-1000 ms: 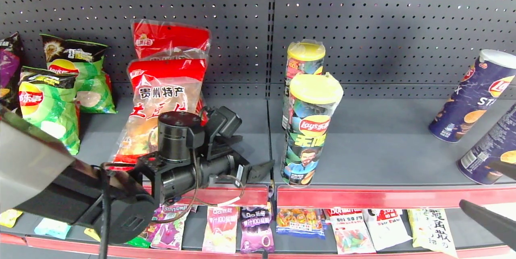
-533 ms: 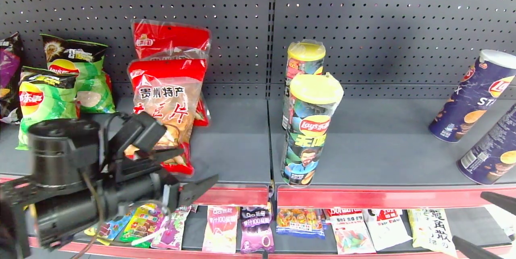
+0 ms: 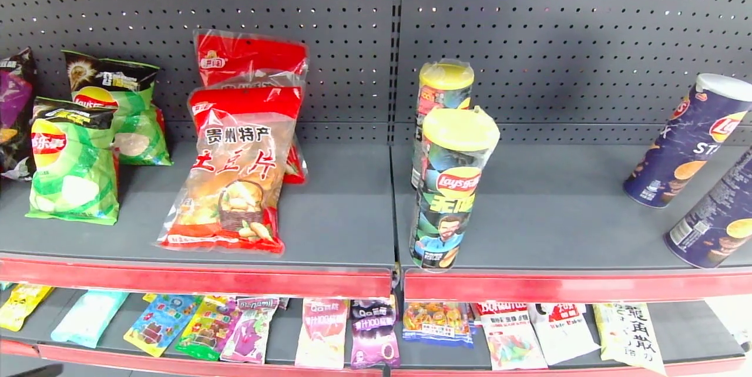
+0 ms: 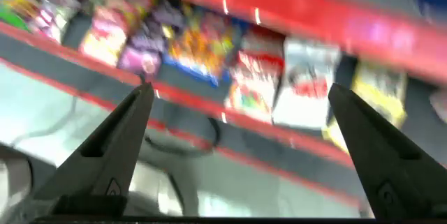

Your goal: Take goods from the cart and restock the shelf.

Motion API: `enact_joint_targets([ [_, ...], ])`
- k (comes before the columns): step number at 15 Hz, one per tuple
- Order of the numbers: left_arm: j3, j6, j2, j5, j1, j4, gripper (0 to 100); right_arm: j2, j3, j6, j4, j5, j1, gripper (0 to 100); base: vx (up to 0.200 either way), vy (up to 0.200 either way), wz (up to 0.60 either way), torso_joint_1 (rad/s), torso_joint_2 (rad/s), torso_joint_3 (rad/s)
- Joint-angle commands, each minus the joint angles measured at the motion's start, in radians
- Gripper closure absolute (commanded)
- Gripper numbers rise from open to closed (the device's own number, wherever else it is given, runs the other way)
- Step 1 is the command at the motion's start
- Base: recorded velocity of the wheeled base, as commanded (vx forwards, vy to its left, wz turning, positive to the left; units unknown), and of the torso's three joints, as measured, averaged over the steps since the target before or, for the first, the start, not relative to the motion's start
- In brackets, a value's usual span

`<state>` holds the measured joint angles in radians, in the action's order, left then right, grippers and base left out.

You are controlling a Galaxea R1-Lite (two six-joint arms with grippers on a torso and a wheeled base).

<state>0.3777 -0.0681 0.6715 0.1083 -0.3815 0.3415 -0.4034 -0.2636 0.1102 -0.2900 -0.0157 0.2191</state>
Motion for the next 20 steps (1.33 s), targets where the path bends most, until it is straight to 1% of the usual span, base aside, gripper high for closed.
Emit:
enact_joint_targets([
  [1, -0.019, -0.032, -0.227, 0.033, 0.150, 0.096, 0, 0.144, -0.059, 0.000, -0.106, 0.028, -0.095, 0, 0.000, 0.000, 0.00, 0.000, 0.00, 0.000],
  [2, -0.039, -0.032, -0.271, 0.033, 0.197, 0.119, 0, 0.184, -0.054, 0.000, -0.132, 0.031, -0.135, 0, 0.000, 0.000, 0.00, 0.000, 0.00, 0.000],
  [4, -0.083, -0.032, -0.359, 0.036, 0.365, 0.165, 0, 0.273, -0.046, 0.000, -0.221, 0.046, -0.261, 0, 0.000, 0.000, 0.00, 0.000, 0.00, 0.000],
  [5, -0.105, -0.032, -0.392, 0.034, 0.447, 0.163, 0, 0.307, -0.039, -0.003, -0.270, 0.054, -0.300, 0, 0.000, 0.000, 0.00, 0.000, 0.00, 0.000],
  [6, -0.115, -0.033, -0.431, 0.013, 0.497, 0.157, 0, 0.305, -0.036, -0.007, -0.275, 0.069, -0.296, 0, 0.000, 0.000, 0.00, 0.000, 0.00, 0.000],
  [7, -0.120, -0.039, -0.464, -0.016, 0.495, 0.146, 0, 0.305, -0.029, -0.007, -0.271, 0.071, -0.296, 0, 0.000, 0.000, 0.00, 0.000, 0.00, 0.000],
  [8, -0.137, -0.033, -0.566, -0.133, 0.474, 0.100, 0, 0.305, -0.028, -0.007, -0.271, 0.056, -0.296, 0, 0.000, 0.000, 0.00, 0.000, 0.00, 0.000],
  [9, -0.155, -0.013, -0.601, -0.214, 0.461, 0.062, 0, 0.305, -0.026, -0.004, -0.270, 0.031, -0.294, 0, 0.000, 0.000, 0.00, 0.000, 0.00, 0.000],
  [10, -0.180, 0.036, -0.587, -0.251, 0.463, -0.078, 0, 0.307, -0.014, 0.005, -0.241, -0.073, -0.294, 0, 0.000, 0.000, 0.00, 0.000, 0.00, 0.000],
  [11, -0.220, 0.071, -0.587, -0.249, 0.463, -0.122, 0, 0.307, 0.014, 0.017, -0.158, -0.070, -0.294, 0, 0.000, 0.000, 0.00, 0.051, 0.00, 0.002],
  [12, -0.301, 0.091, -0.587, -0.225, 0.464, -0.211, 0, 0.305, 0.084, 0.042, 0.020, -0.070, -0.294, 0, 0.000, 0.000, 0.00, 0.000, 0.00, 0.000],
  [13, -0.342, 0.076, -0.586, -0.194, 0.463, -0.314, 0, 0.305, 0.144, 0.066, 0.175, -0.069, -0.296, 0, 0.000, 0.000, 0.00, 0.000, 0.00, 0.000],
  [14, -0.362, 0.057, -0.586, -0.188, 0.463, -0.366, 0, 0.307, 0.264, 0.094, 0.370, -0.053, -0.296, 0, 0.000, 0.000, 0.00, 0.000, 0.00, 0.000],
  [15, -0.370, 0.074, -0.586, -0.199, 0.463, -0.371, 0, 0.307, 0.264, 0.088, 0.376, -0.024, -0.296, 0, 0.000, 0.000, 0.00, 0.000, 0.00, 0.000],
  [16, -0.373, 0.076, -0.587, -0.206, 0.463, -0.375, 0, 0.305, 0.256, 0.037, 0.338, 0.030, -0.296, 0, 0.000, 0.000, 0.00, 0.000, 0.00, 0.000],
  [17, -0.373, 0.076, -0.586, -0.208, 0.463, -0.375, 0, 0.305, 0.253, -0.001, 0.328, 0.033, -0.296, 0, 0.000, 0.000, 0.00, 0.000, 0.00, 0.000],
  [18, -0.373, 0.073, -0.586, -0.208, 0.463, -0.375, 0, 0.307, 0.251, -0.012, 0.325, 0.031, -0.296, 0, 0.000, 0.000, 0.00, 0.000, 0.00, 0.000],
  [19, -0.372, 0.056, -0.584, -0.225, 0.455, -0.374, 0, 0.305, 0.250, -0.023, 0.319, 0.008, -0.290, 0, 0.000, 0.000, 0.00, 0.000, 0.00, 0.000],
  [20, -0.372, 0.048, -0.587, -0.234, 0.434, -0.374, 0, 0.307, 0.250, -0.024, 0.316, -0.009, -0.284, 0, 0.000, 0.000, 0.00, 0.000, 0.00, 0.000],
])
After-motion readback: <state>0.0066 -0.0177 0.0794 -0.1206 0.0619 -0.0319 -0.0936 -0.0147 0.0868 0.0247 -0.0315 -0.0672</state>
